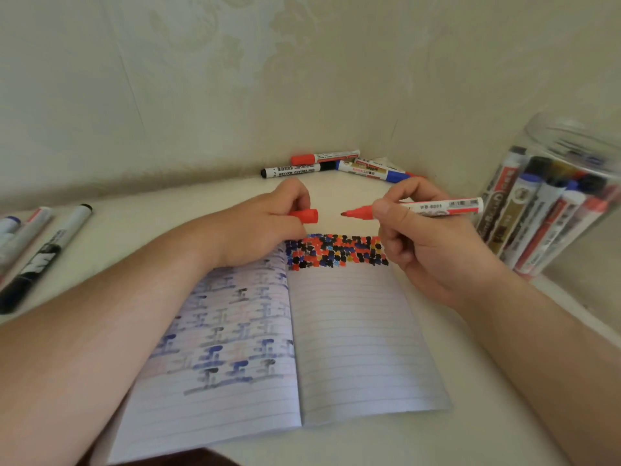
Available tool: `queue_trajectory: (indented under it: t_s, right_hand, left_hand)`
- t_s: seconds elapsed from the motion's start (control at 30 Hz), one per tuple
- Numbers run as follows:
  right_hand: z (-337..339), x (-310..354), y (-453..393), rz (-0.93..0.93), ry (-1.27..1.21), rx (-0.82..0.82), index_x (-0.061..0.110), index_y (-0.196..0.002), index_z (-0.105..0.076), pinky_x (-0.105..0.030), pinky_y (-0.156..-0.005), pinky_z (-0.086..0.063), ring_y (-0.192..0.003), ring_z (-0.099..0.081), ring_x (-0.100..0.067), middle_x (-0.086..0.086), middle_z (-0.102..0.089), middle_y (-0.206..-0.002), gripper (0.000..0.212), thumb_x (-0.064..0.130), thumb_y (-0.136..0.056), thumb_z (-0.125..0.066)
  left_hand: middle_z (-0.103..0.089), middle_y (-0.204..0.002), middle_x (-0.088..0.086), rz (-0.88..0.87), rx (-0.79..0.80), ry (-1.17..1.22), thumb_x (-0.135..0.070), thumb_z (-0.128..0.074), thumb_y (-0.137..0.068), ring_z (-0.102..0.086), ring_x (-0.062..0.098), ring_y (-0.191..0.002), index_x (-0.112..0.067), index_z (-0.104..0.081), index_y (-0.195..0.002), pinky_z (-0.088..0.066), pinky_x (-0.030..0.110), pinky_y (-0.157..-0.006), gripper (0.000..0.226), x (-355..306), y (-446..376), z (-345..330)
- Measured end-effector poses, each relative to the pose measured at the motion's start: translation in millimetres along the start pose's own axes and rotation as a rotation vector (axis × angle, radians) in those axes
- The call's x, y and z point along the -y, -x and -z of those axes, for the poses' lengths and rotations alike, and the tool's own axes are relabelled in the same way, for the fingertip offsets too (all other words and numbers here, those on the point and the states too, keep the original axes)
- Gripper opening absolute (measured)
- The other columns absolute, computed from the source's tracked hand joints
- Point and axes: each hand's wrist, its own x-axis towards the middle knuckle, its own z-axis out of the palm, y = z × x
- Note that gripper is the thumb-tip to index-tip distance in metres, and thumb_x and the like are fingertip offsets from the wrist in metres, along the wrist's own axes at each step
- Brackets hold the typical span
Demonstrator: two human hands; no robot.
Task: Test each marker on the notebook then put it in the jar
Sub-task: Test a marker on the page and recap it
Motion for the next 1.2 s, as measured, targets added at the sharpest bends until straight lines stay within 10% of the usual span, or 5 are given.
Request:
queue_trajectory:
  t_s: [0.5, 0.67, 0.97, 1.2]
  right_hand:
    - [-1.2, -3.6, -7.5, -0.219, -0.182, 0.175, 0.005, -0.113, -0.077, -0.031, -0.056, -0.045, -0.064, -0.060, -0.026, -0.021, -0.075, -0.098, 0.055, 0.037, -0.085, -0.043]
    - [-0.6, -7.0, -12.0, -0.100, -0.014, -0.104, 0.021, -0.096, -0.065, -0.021, -0.038, -0.035, -0.048, -0.048, -0.018, -0.011, -0.064, -0.069, 0.025, 0.019, -0.111, -0.045]
    - [-1.3, -3.0, -10.4, -0.147, -0.097, -0.056, 0.015, -0.104, -0.067, -0.025, -0.047, -0.034, -0.053, -0.049, -0.019, -0.010, -0.062, -0.073, 0.042, 0.041, -0.112, -0.036]
    - [4.6, -4.6, -11.7, -0.066, -0.024, -0.089, 0.015, -0.111, -0.054, -0.027, -0.051, -0.037, -0.054, -0.050, -0.018, -0.009, -0.068, -0.082, 0.020, 0.028, -0.114, -0.040]
  left_hand:
    - [-0.052, -0.079, -0.009, -0.119, -0.088, -0.008, -0.034, -0.053, -0.097, -0.045, 0.011, -0.074, -0.037, -0.049, -0.097, -0.042, 0.041, -0.073, 0.005, -3.8, 3.1, -5.0]
    - [-0.054, -0.075, -0.011, -0.203, -0.179, 0.106, -0.018, -0.063, -0.102, -0.046, 0.008, -0.070, -0.027, -0.067, -0.102, -0.039, 0.022, -0.065, 0.010, -6.1, 1.9, -5.7]
    - [-0.054, -0.076, -0.010, -0.194, -0.163, 0.378, -0.025, -0.041, -0.110, -0.046, 0.011, -0.080, -0.029, -0.070, -0.127, -0.039, 0.021, -0.081, 0.034, -2.8, 1.1, -0.5]
    - [-0.076, -0.084, 0.006, -0.231, -0.208, 0.671, -0.029, -0.059, -0.095, -0.059, 0.019, -0.078, -0.014, -0.055, -0.092, -0.050, 0.027, -0.076, 0.016, -3.6, -2.1, 0.9]
